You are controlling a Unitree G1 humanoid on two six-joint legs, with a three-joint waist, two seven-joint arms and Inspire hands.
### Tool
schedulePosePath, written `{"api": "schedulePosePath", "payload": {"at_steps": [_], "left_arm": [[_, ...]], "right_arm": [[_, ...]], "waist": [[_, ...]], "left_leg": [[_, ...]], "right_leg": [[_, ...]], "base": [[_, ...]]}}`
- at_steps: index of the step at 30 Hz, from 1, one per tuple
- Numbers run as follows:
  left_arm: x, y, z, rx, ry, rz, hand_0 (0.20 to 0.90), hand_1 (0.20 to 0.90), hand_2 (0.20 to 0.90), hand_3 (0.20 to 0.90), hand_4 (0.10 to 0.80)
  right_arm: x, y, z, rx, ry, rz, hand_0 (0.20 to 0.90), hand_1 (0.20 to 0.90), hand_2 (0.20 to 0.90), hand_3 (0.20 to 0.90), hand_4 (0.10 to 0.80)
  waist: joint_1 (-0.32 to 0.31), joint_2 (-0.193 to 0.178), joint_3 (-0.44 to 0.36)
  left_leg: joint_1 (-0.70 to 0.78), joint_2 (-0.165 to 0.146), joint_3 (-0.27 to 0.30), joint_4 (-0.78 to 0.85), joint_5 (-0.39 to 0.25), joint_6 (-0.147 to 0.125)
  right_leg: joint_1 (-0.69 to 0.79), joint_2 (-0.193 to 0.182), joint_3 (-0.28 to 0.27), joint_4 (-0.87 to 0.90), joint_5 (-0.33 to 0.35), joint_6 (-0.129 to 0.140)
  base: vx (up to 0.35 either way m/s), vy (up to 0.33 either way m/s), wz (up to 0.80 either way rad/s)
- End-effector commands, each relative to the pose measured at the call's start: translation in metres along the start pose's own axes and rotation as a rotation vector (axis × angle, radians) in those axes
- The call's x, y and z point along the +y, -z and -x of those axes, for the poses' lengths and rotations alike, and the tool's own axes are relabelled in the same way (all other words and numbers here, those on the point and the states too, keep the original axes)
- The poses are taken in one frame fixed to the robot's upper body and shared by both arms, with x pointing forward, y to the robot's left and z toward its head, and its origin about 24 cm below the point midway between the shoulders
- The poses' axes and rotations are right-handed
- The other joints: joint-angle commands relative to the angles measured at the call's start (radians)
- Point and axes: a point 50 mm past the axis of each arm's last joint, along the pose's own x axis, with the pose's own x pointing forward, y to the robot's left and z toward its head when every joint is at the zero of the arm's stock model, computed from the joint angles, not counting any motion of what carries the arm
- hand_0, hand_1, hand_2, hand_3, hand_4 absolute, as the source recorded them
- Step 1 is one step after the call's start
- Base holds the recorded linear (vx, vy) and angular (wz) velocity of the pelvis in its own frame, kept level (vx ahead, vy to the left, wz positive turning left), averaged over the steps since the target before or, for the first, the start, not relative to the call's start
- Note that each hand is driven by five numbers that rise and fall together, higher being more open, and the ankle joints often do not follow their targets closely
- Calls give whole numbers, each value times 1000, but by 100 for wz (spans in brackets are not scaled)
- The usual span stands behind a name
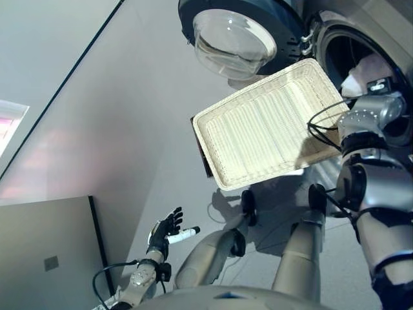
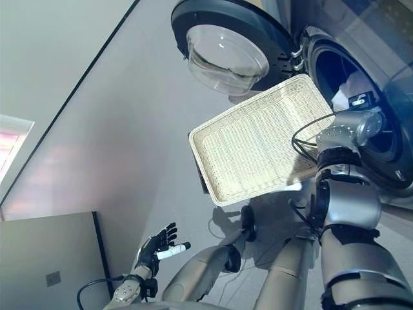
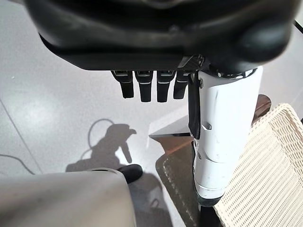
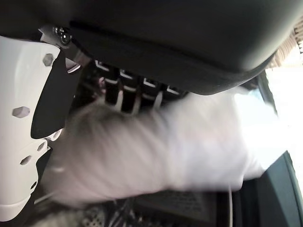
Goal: Pick up the clothes and place them into the washing machine
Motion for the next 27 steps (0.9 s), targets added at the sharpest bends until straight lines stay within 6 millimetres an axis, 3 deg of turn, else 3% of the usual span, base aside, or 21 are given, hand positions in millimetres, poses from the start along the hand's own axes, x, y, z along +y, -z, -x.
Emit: {"api": "schedulePosePath", "payload": {"at_steps": [1,3,13,21,23,24,25,27], "left_arm": [[18,-3,-2,-16,-96,43,900,900,900,900,800],[19,0,-1,-4,-100,38,900,900,900,900,800],[21,1,-2,4,-115,30,900,900,900,900,800],[23,5,-1,24,-125,25,900,900,900,900,800],[24,7,-1,35,-137,30,900,900,900,900,800],[25,10,0,54,-143,30,900,900,900,900,800],[25,10,0,55,-143,30,900,900,900,900,800],[26,13,0,68,-155,28,900,900,900,900,800]], "right_arm": [[40,-14,8,-102,-260,83,900,900,900,900,800],[31,-1,11,-63,-247,109,900,900,900,900,800],[3,24,15,11,-220,241,900,900,900,900,800],[-61,61,25,171,-180,494,900,900,900,900,800],[-81,71,32,219,-170,546,900,900,900,900,800],[-109,79,38,272,-162,655,900,900,900,900,800],[-109,79,38,272,-162,656,900,900,900,900,800],[-128,85,46,315,-166,694,900,900,900,900,800]], "waist": [[-2,26,-33],[0,28,-33],[-8,15,-32],[-18,-21,-36],[-22,-33,-35],[-22,-52,-42],[-23,-52,-41],[-28,-71,-43]], "left_leg": [[-63,11,-44,101,-90,-87],[-63,11,-42,99,-88,-87],[-61,17,-46,102,-82,-90],[-42,30,-56,106,-78,-95],[-31,36,-60,105,-76,-96],[-14,40,-67,105,-75,-98],[-12,40,-68,105,-75,-98],[12,45,-75,100,-74,-100]], "right_leg": [[94,46,-62,-47,-67,-81],[97,48,-62,-49,-66,-83],[111,53,-68,-50,-65,-88],[155,60,-86,-70,-60,-91],[170,65,-91,-73,-60,-93],[199,66,-98,-82,-61,-93],[202,66,-99,-83,-61,-93],[236,68,-111,-98,-60,-92]], "base": [[-11,11,-4],[-16,6,-5],[-2,0,0],[-3,-19,0],[6,-69,1],[20,-65,0],[28,-76,6],[30,-76,12]]}}
